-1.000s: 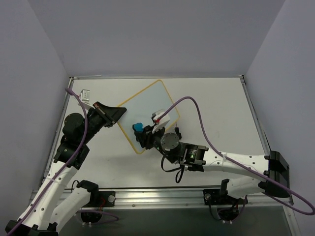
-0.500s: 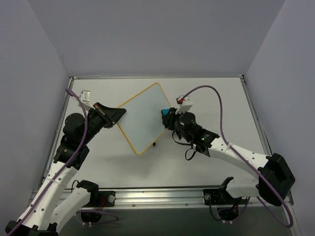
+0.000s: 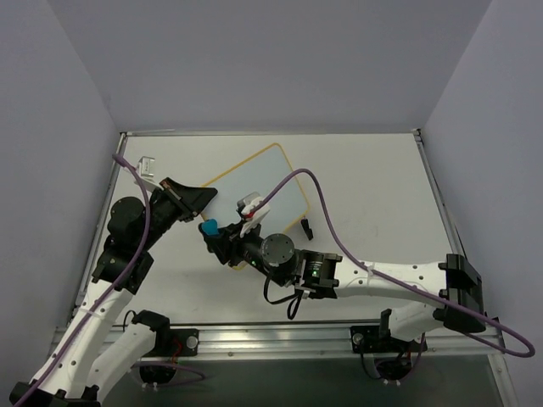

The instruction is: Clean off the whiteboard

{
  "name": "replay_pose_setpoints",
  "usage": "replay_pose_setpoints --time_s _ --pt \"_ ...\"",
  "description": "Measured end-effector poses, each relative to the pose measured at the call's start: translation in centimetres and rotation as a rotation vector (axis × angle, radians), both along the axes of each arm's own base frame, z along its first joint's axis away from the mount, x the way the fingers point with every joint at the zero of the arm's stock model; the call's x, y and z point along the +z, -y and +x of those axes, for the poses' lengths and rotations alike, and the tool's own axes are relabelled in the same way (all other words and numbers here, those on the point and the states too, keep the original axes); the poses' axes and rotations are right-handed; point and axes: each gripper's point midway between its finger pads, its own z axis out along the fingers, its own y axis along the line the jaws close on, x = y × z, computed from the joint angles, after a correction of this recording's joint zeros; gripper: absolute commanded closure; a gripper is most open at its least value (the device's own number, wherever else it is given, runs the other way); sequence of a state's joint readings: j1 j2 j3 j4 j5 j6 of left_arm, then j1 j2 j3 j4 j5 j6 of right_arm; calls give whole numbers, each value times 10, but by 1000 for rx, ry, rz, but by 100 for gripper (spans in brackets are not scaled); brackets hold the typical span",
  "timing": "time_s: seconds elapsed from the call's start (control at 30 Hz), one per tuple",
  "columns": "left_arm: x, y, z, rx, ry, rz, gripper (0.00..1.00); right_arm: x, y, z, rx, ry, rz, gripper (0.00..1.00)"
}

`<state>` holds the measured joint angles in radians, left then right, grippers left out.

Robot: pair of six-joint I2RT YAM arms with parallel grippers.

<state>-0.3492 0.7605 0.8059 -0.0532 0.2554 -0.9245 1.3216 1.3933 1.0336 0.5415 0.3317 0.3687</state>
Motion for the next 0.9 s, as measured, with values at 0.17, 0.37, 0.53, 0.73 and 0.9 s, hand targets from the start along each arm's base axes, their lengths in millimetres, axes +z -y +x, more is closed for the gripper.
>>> replay_pose_setpoints --time_s 0.17,0.37,0.53,0.73,0.9 --pt "5 -4 2 27 19 -7 98 3 6 14 -10 -3 20 100" --pt "1 -5 0 28 3 4 98 -30 69 78 -201 -50 -1 100" --pt "-4 -4 -1 19 -15 10 98 -80 149 138 -402 -117 -97 100" --pt "2 -1 -10 -15 2 3 98 -121 237 185 -542 -226 -184 100" --pt "27 7 -36 -106 67 -22 98 -138 272 188 -545 -310 -225 100"
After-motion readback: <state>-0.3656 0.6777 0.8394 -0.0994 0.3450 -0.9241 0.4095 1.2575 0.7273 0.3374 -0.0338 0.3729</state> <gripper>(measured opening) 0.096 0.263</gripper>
